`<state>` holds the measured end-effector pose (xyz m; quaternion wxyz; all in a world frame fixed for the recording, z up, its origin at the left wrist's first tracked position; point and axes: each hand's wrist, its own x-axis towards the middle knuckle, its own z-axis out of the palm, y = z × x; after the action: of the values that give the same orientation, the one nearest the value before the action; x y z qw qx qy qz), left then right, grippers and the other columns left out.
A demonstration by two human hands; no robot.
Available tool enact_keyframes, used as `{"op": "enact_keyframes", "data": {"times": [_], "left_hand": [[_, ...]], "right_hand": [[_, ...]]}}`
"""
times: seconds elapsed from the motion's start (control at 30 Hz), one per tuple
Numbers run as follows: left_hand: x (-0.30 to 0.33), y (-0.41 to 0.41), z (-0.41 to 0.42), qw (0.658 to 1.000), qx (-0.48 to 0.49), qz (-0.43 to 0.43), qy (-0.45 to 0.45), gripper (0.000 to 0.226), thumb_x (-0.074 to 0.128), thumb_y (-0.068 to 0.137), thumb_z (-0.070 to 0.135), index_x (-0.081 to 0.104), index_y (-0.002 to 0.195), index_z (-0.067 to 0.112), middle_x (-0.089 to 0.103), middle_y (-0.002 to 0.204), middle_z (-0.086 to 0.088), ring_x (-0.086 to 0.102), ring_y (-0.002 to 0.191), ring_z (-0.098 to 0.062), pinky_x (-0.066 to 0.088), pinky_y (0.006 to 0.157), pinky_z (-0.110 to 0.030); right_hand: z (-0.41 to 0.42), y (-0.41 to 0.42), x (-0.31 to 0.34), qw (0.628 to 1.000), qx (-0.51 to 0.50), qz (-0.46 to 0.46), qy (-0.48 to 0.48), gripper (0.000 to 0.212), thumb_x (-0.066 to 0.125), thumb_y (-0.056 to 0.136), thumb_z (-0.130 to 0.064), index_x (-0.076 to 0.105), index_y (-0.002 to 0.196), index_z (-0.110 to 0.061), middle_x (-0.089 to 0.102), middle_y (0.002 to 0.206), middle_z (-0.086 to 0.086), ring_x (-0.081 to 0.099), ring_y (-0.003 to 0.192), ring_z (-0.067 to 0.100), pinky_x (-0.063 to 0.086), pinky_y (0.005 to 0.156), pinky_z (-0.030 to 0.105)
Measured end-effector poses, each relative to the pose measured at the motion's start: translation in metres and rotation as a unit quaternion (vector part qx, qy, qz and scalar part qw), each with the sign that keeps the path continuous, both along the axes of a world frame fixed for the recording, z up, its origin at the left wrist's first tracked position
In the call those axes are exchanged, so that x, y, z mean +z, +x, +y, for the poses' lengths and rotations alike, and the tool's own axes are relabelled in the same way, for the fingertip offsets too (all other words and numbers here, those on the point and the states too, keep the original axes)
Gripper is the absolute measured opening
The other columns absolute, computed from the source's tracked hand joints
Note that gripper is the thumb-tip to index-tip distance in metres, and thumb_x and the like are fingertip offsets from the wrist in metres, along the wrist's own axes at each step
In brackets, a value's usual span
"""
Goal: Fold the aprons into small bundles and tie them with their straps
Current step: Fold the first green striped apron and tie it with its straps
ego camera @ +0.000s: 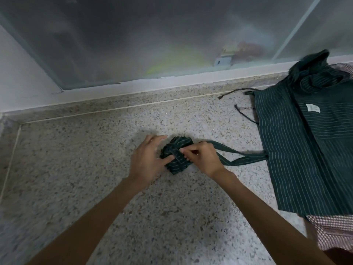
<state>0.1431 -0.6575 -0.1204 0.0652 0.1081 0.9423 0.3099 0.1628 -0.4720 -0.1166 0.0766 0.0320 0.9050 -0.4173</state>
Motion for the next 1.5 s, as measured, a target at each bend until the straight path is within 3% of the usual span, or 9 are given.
{"op": "enact_keyframes", "data": {"times": [0.1, 0.23, 0.4, 0.53, 0.77, 0.93, 1.13, 1.27, 1.5], "left_hand": [[0.003, -0.023, -0.011, 0.973, -0.217, 0.072, -0.033, 0.042, 0.064, 0.086, 0.035, 0.056, 0.127, 0.030, 0.054, 0.129, 0.012, 0.054, 0.113, -0.009, 0.053, 0.082, -0.034], [0.005, -0.040, -0.011, 0.945, -0.291, 0.117, -0.093, 0.032, 0.058, 0.089, 0.039, 0.064, 0.119, 0.029, 0.066, 0.110, 0.010, 0.061, 0.096, -0.012, 0.054, 0.066, -0.031], [0.012, -0.029, 0.002, 0.961, -0.216, 0.095, -0.144, 0.027, 0.061, 0.085, 0.045, 0.066, 0.110, 0.036, 0.066, 0.093, 0.013, 0.061, 0.081, -0.009, 0.039, 0.057, -0.022], [0.017, -0.029, 0.005, 0.971, -0.187, 0.035, -0.144, 0.024, 0.068, 0.079, 0.047, 0.069, 0.100, 0.034, 0.069, 0.091, 0.015, 0.062, 0.079, -0.003, 0.040, 0.059, -0.019], [0.012, -0.024, 0.004, 0.935, -0.272, 0.127, -0.188, 0.022, 0.058, 0.089, 0.039, 0.069, 0.105, 0.029, 0.066, 0.096, 0.011, 0.057, 0.089, -0.011, 0.040, 0.057, -0.025], [-0.001, -0.011, -0.001, 0.954, -0.217, 0.157, -0.134, 0.010, 0.069, 0.082, 0.030, 0.074, 0.089, 0.026, 0.065, 0.080, 0.012, 0.058, 0.075, -0.011, 0.040, 0.041, -0.024], [-0.005, -0.017, 0.004, 0.982, -0.165, -0.011, -0.092, 0.026, 0.048, 0.095, 0.039, 0.066, 0.112, 0.031, 0.054, 0.096, 0.020, 0.047, 0.096, -0.009, 0.044, 0.070, -0.030], [-0.006, -0.017, 0.003, 0.984, -0.155, -0.048, -0.067, 0.023, 0.047, 0.095, 0.040, 0.066, 0.103, 0.030, 0.052, 0.087, 0.016, 0.050, 0.090, -0.011, 0.044, 0.068, -0.032], [-0.003, -0.008, 0.004, 0.992, -0.109, -0.070, -0.009, 0.011, 0.051, 0.093, 0.038, 0.060, 0.093, 0.032, 0.063, 0.085, 0.016, 0.058, 0.075, -0.008, 0.048, 0.062, -0.030]], "right_hand": [[-0.004, -0.002, -0.003, 1.000, 0.021, 0.002, 0.002, 0.026, 0.061, 0.091, -0.027, 0.075, 0.082, -0.007, 0.071, 0.070, 0.008, 0.065, 0.065, 0.022, 0.053, 0.066, 0.040], [-0.001, -0.012, -0.003, 0.995, -0.003, -0.083, -0.063, 0.024, 0.060, 0.092, -0.022, 0.075, 0.082, -0.006, 0.071, 0.076, 0.009, 0.064, 0.067, 0.017, 0.056, 0.077, 0.039], [-0.001, -0.020, 0.010, 0.997, -0.040, -0.071, -0.015, 0.009, 0.078, 0.076, -0.025, 0.077, 0.076, -0.016, 0.070, 0.065, -0.002, 0.061, 0.058, 0.009, 0.051, 0.060, 0.022], [-0.008, -0.012, 0.005, 0.999, 0.041, -0.017, 0.027, 0.008, 0.072, 0.082, -0.018, 0.077, 0.088, -0.015, 0.072, 0.087, -0.001, 0.058, 0.072, 0.006, 0.045, 0.065, 0.014], [-0.015, 0.002, 0.003, 0.992, -0.008, 0.048, 0.118, 0.009, 0.070, 0.083, -0.021, 0.075, 0.091, -0.022, 0.070, 0.091, -0.004, 0.063, 0.081, 0.015, 0.051, 0.070, 0.031], [-0.016, 0.015, -0.003, 0.963, 0.094, 0.134, 0.216, 0.013, 0.061, 0.089, -0.018, 0.073, 0.093, -0.014, 0.063, 0.091, 0.001, 0.056, 0.088, 0.023, 0.046, 0.072, 0.032], [-0.019, 0.002, 0.014, 0.983, 0.083, -0.074, 0.149, 0.032, 0.064, 0.086, -0.036, 0.066, 0.114, -0.019, 0.047, 0.108, 0.000, 0.036, 0.111, 0.021, 0.035, 0.098, 0.035], [-0.015, -0.015, 0.023, 0.965, 0.123, -0.205, 0.110, 0.035, 0.063, 0.086, -0.033, 0.064, 0.111, -0.009, 0.040, 0.111, 0.004, 0.029, 0.114, 0.022, 0.034, 0.101, 0.037], [-0.021, -0.002, 0.002, 0.993, 0.028, -0.060, 0.093, 0.011, 0.073, 0.075, -0.029, 0.064, 0.071, -0.024, 0.057, 0.087, -0.001, 0.049, 0.098, 0.022, 0.037, 0.075, 0.025]]}}
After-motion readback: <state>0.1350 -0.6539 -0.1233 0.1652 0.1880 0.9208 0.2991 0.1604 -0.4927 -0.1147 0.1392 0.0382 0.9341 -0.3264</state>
